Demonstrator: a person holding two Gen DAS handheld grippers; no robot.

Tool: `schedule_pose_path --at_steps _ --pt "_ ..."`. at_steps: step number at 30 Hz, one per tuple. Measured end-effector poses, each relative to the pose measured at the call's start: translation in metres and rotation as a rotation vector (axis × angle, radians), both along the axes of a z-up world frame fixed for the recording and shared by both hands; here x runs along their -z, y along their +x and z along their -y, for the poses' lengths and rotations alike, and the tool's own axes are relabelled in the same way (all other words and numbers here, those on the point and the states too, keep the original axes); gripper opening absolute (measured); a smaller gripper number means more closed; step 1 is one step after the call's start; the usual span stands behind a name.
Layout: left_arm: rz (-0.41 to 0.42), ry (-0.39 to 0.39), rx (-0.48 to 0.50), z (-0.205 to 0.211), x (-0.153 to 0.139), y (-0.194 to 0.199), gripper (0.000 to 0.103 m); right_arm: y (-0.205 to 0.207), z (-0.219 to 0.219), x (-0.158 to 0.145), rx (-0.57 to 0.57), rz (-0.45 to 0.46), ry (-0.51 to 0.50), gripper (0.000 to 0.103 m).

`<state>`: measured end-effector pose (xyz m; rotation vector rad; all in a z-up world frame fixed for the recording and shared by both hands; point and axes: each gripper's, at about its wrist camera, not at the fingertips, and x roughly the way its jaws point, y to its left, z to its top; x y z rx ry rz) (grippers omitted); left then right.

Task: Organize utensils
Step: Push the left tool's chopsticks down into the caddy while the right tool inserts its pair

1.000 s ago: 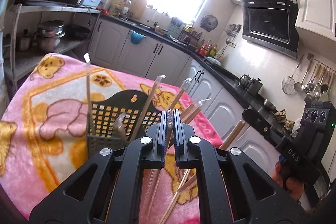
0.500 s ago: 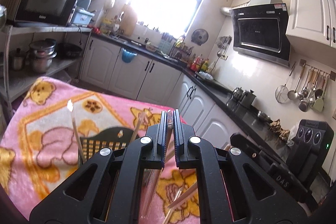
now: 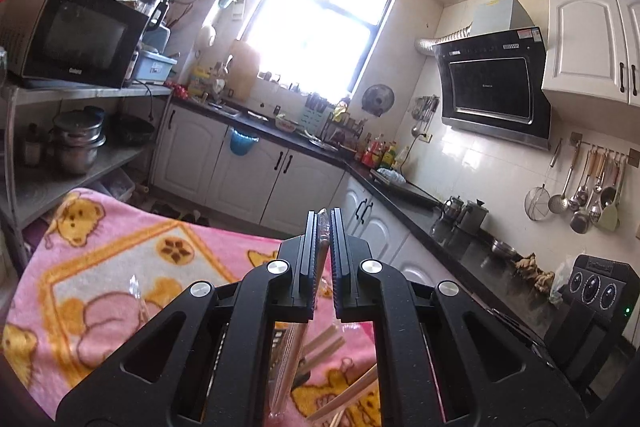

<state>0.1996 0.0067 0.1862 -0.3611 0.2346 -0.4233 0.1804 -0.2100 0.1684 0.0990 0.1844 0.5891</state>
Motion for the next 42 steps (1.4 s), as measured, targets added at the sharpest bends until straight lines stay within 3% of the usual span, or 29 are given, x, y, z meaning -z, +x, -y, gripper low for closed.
schedule_pose_path --at_steps 13,28,42 --pt "0.046 -0.004 -0.051 -0.016 -0.019 0.011 0.003 0.018 -0.007 -0.015 0.026 0.062 0.014 0.005" --pt "0.083 0.033 -0.187 -0.038 -0.024 0.024 0.003 0.039 -0.014 -0.038 0.041 0.145 0.014 0.005" --pt "0.07 0.085 -0.214 -0.032 -0.001 0.036 0.003 0.065 -0.024 -0.017 0.046 0.095 -0.02 0.005"
